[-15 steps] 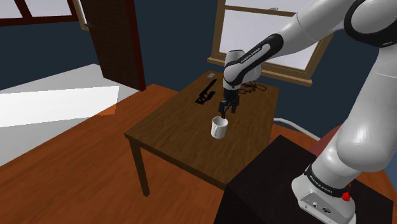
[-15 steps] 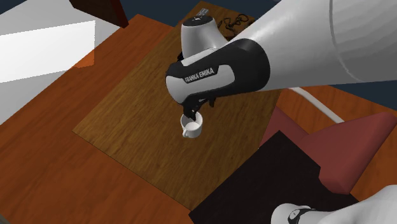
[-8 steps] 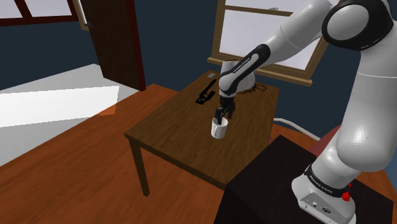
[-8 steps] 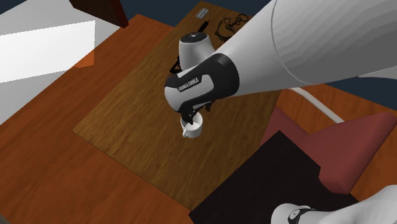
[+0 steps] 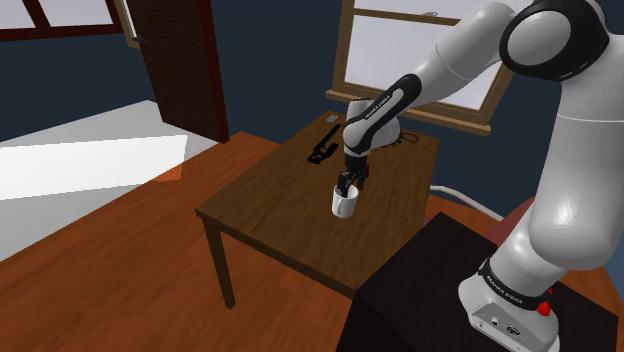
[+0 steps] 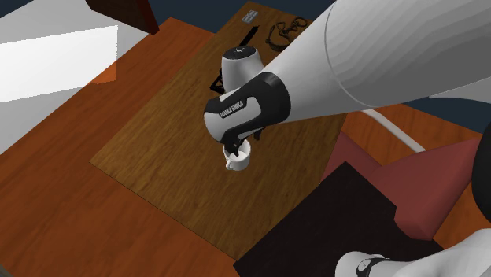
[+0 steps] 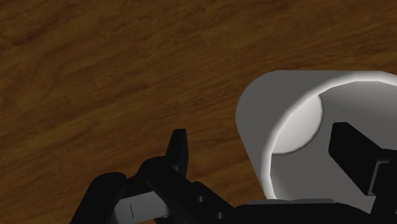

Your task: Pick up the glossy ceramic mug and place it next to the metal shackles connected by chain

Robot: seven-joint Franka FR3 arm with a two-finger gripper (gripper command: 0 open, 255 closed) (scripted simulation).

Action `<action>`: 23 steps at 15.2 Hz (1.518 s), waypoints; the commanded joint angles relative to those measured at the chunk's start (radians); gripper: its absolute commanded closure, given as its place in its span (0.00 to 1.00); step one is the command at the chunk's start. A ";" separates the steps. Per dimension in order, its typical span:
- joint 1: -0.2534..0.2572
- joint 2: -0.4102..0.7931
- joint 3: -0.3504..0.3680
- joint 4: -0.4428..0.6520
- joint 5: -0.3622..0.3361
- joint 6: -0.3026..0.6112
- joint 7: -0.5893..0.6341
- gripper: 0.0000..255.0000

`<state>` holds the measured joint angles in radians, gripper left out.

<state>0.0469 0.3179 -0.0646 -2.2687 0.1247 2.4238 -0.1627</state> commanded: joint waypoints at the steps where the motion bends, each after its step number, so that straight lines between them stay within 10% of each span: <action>1: 0.000 0.000 0.000 0.000 0.000 0.000 0.000 0.00; 2: 0.000 0.000 0.000 0.000 0.000 0.000 0.000 0.00; 3: 0.000 0.000 0.000 0.000 0.000 0.000 0.000 1.00; 23: 0.005 -0.123 -0.009 0.009 -0.025 -0.131 0.022 1.00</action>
<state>0.0509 0.2101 -0.0734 -2.2566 0.1026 2.3052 -0.1430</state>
